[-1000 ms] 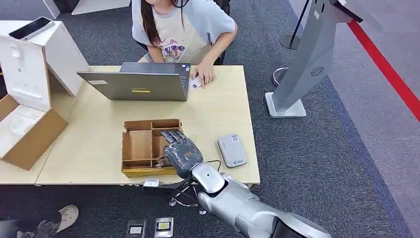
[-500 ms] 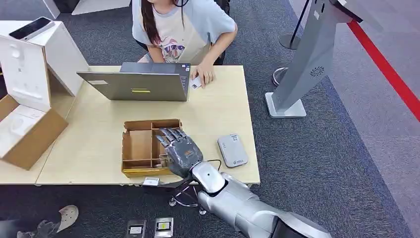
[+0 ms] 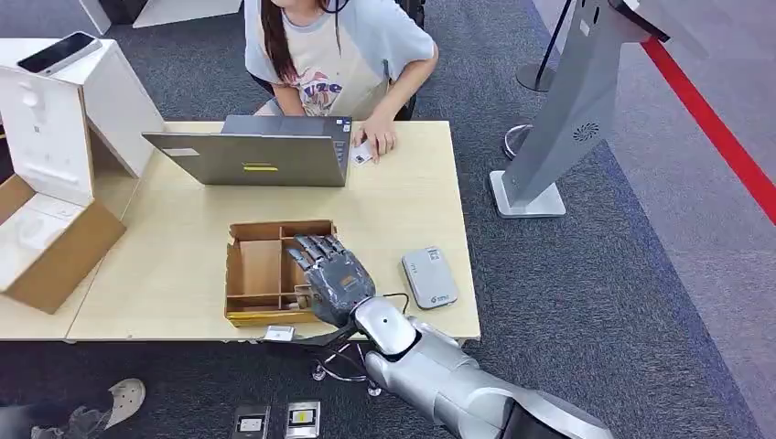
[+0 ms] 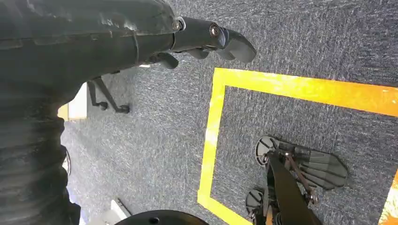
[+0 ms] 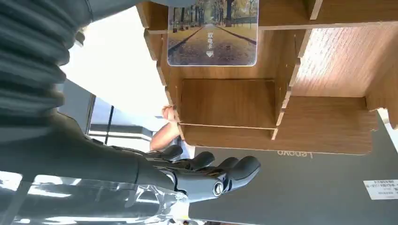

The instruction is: Pass the card to the sensor for recognition and then transmit it.

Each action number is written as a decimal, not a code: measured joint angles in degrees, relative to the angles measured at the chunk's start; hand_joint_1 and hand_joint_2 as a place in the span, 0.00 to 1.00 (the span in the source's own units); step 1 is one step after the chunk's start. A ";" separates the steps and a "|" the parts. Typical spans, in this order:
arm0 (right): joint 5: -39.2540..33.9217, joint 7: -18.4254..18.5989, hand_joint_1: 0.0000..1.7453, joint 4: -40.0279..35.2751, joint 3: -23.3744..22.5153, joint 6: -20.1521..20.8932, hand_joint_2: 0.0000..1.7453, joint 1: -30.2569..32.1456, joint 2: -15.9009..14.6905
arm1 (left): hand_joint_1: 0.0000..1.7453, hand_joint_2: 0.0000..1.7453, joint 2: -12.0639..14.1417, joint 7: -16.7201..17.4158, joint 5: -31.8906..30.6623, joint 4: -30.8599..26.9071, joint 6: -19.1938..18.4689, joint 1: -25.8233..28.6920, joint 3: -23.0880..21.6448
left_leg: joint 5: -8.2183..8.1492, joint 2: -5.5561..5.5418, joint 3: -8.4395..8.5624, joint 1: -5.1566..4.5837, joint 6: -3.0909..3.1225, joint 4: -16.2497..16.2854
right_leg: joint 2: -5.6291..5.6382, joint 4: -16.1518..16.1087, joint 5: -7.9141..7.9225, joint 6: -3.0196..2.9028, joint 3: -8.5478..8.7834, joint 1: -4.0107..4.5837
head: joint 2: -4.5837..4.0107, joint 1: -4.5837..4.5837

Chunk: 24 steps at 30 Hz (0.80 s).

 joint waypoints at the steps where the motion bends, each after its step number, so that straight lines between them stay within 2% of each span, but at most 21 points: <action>1: 0.02 0.00 0.00 0.00 0.00 0.33 1.00 -0.02 0.00 | 0.00 1.00 0.00 0.00 0.00 0.00 -0.02 0.00 0.00 | 0.00 0.00 0.00 0.00 0.00 0.00 | 0.00 0.00 0.00 0.00 0.00 0.00 | 0.00 0.00; 5: 0.17 -0.39 0.19 0.00 0.00 1.33 1.00 -0.13 0.07 | 0.00 1.00 0.02 0.00 0.07 0.00 -0.02 0.00 0.00 | 0.00 0.00 0.01 0.00 0.00 0.00 | 0.00 0.00 0.01 -0.01 0.01 0.00 | 0.00 0.00; 8: 0.83 -0.92 0.15 0.00 0.00 3.67 1.00 -0.27 0.17 | 0.00 1.00 0.02 0.00 0.07 0.00 -0.13 0.00 0.00 | 0.00 0.02 0.01 0.00 0.00 0.00 | 0.01 0.00 0.02 -0.02 0.01 0.00 | 0.00 0.00; 10: 1.37 -1.20 0.02 -0.02 0.02 5.85 1.00 -0.77 0.30 | 0.00 1.00 0.06 0.00 0.07 0.00 -0.26 0.00 0.00 | 0.00 0.02 0.02 0.00 0.00 0.00 | 0.01 0.00 0.02 -0.03 0.02 0.00 | 0.00 0.00; 11: 1.68 -1.36 0.00 -0.02 0.02 7.20 1.00 -1.25 0.39 | 0.00 1.00 0.13 0.00 0.04 0.00 -0.39 0.00 0.00 | 0.00 0.02 0.03 0.00 0.00 0.00 | 0.02 0.00 0.02 -0.03 0.02 0.00 | 0.00 0.00; 18: 1.84 -3.47 0.00 -1.33 0.28 20.21 1.00 -4.88 1.18 | 0.00 1.00 0.33 -0.02 0.30 0.00 -1.68 -0.02 0.00 | 0.05 0.01 0.10 0.00 -0.07 0.00 | 0.02 0.02 0.03 -0.04 0.10 0.01 | 0.00 0.00; 24: 1.57 -3.56 0.00 -3.19 1.09 22.95 1.00 -5.63 1.18 | 0.00 1.00 0.33 -0.02 0.81 0.00 -1.68 -0.02 0.00 | 0.05 0.01 0.08 0.00 -0.07 0.00 | 0.01 0.02 0.03 -0.04 0.08 0.00 | 0.00 0.00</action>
